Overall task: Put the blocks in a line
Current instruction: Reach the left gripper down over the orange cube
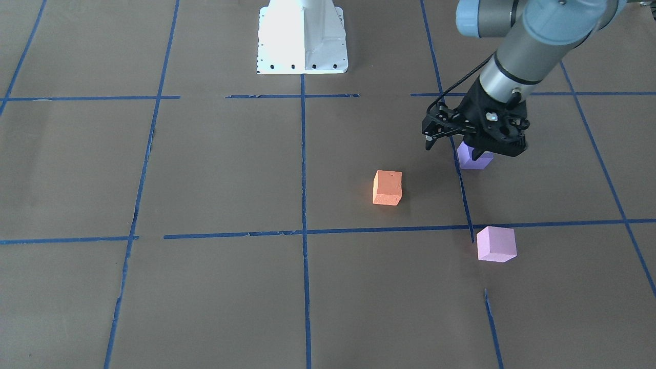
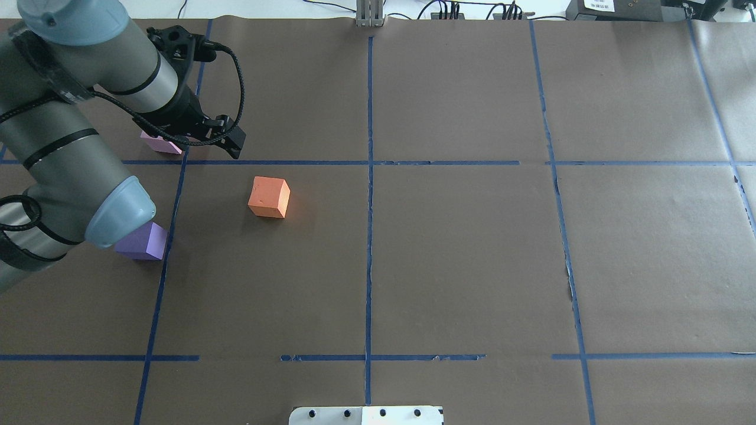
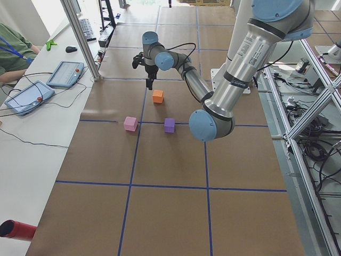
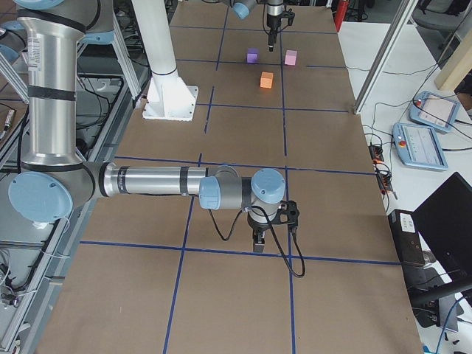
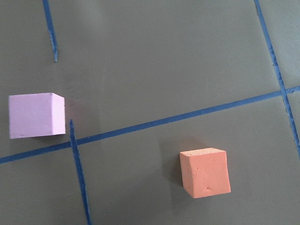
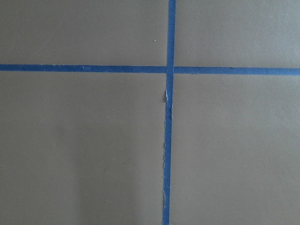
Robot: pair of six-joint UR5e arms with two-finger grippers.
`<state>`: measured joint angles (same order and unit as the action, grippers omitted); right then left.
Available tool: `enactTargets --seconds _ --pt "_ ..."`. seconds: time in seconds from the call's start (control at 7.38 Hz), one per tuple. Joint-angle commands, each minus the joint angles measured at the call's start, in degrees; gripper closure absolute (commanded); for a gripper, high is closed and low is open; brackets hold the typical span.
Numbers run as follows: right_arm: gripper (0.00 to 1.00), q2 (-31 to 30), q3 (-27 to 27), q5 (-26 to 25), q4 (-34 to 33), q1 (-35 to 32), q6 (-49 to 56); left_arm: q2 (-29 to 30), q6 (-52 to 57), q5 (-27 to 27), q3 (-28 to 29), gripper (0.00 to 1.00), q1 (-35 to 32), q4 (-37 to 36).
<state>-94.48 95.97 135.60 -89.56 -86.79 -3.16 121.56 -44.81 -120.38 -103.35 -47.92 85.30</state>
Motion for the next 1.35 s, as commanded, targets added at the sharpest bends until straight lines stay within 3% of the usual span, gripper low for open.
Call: enactTargets --seconds 0.0,1.22 --pt "0.0 0.0 0.0 -0.07 -0.09 -0.04 0.0 2.62 -8.33 4.89 4.46 0.0 5.45 1.17" --pt "0.0 0.0 0.0 0.01 0.0 -0.04 0.0 2.54 -14.94 4.98 14.49 0.0 9.15 13.57"
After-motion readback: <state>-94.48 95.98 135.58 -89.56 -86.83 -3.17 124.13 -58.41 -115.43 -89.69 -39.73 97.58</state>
